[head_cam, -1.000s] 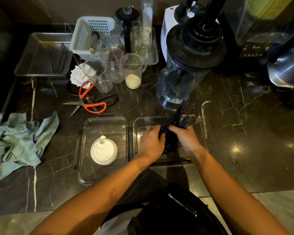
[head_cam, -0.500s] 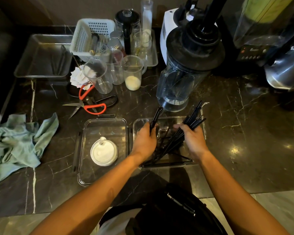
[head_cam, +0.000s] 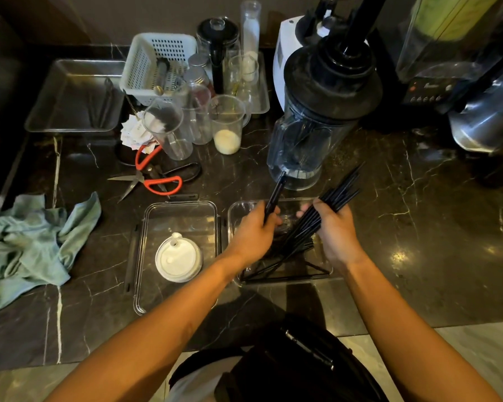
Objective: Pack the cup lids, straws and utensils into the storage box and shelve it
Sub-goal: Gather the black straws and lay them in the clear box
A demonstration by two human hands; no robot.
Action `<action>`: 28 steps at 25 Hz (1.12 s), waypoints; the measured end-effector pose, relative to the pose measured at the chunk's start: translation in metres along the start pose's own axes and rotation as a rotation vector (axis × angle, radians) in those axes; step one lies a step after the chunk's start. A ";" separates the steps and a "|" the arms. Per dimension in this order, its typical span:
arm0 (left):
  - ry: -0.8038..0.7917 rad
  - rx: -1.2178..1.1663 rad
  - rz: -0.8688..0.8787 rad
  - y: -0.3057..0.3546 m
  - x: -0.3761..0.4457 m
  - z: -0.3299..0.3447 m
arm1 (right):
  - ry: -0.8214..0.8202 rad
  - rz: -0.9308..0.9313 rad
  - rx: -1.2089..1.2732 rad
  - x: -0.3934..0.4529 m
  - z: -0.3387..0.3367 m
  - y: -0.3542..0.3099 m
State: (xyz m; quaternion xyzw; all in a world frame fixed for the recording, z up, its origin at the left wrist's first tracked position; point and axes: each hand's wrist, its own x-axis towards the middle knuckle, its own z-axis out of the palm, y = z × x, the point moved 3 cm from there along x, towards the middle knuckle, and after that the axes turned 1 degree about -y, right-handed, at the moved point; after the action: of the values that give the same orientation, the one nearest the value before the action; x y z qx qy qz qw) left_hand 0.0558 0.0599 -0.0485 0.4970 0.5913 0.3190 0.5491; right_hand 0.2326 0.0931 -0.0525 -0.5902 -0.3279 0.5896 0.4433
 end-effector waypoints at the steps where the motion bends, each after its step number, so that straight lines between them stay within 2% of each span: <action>1: -0.037 0.002 -0.023 -0.002 0.003 0.003 | -0.019 0.024 0.024 0.000 0.005 -0.001; 4: -0.079 -0.017 -0.074 -0.001 0.009 0.010 | -0.049 0.092 0.052 0.002 0.020 0.000; 12: -0.195 -0.038 -0.130 -0.015 0.015 0.011 | 0.068 0.104 0.026 -0.007 0.050 -0.001; 15: -0.233 0.055 -0.091 -0.021 0.016 0.013 | 0.065 0.157 -0.011 -0.007 0.051 0.005; 18: -0.191 0.075 -0.055 -0.025 0.018 0.015 | 0.010 0.162 -0.017 -0.006 0.047 0.006; 25: -0.355 0.148 -0.068 -0.026 0.012 0.016 | 0.107 -0.134 0.171 0.002 0.015 -0.034; 28: -0.402 0.193 -0.067 -0.025 0.011 0.018 | 0.151 -0.209 0.075 0.002 0.009 -0.044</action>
State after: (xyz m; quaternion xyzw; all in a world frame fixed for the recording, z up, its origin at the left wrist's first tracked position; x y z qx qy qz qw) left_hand 0.0686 0.0598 -0.0785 0.5809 0.5139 0.1370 0.6162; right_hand 0.2294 0.1135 -0.0121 -0.5786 -0.3308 0.5060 0.5475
